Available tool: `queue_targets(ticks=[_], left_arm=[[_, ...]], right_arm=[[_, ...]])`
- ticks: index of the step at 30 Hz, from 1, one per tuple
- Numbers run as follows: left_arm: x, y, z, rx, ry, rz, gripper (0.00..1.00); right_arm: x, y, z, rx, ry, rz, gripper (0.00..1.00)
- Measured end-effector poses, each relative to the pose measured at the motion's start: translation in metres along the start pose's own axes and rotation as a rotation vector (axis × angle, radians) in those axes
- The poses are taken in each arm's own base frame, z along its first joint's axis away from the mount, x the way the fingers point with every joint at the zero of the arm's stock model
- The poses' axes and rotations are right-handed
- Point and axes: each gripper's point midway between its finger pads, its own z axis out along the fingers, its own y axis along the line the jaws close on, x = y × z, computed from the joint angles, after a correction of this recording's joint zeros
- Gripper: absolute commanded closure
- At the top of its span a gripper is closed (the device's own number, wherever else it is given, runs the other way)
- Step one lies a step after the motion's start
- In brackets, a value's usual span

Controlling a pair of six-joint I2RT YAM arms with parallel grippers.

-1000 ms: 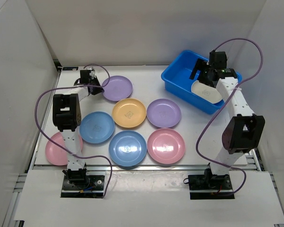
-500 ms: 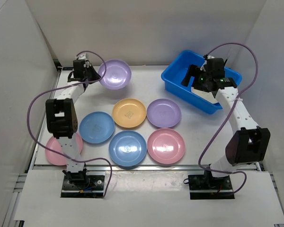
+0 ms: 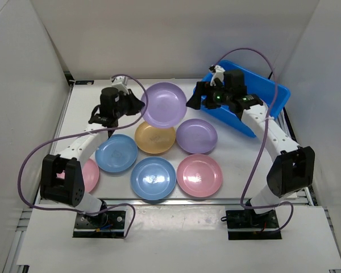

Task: Place the plates into the plastic bin on the countertop

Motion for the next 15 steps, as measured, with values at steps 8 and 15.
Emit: queue_targets(ticks=[8, 15], left_arm=[[0.022, -0.030, -0.009, 0.039, 0.049, 0.022, 0.90], [0.009, -0.055, -0.024, 0.085, 0.003, 0.058, 0.90]], right_arm=[[0.014, 0.018, 0.018, -0.083, 0.046, -0.024, 0.22], [0.019, 0.009, 0.027, -0.062, 0.057, -0.010, 0.68]])
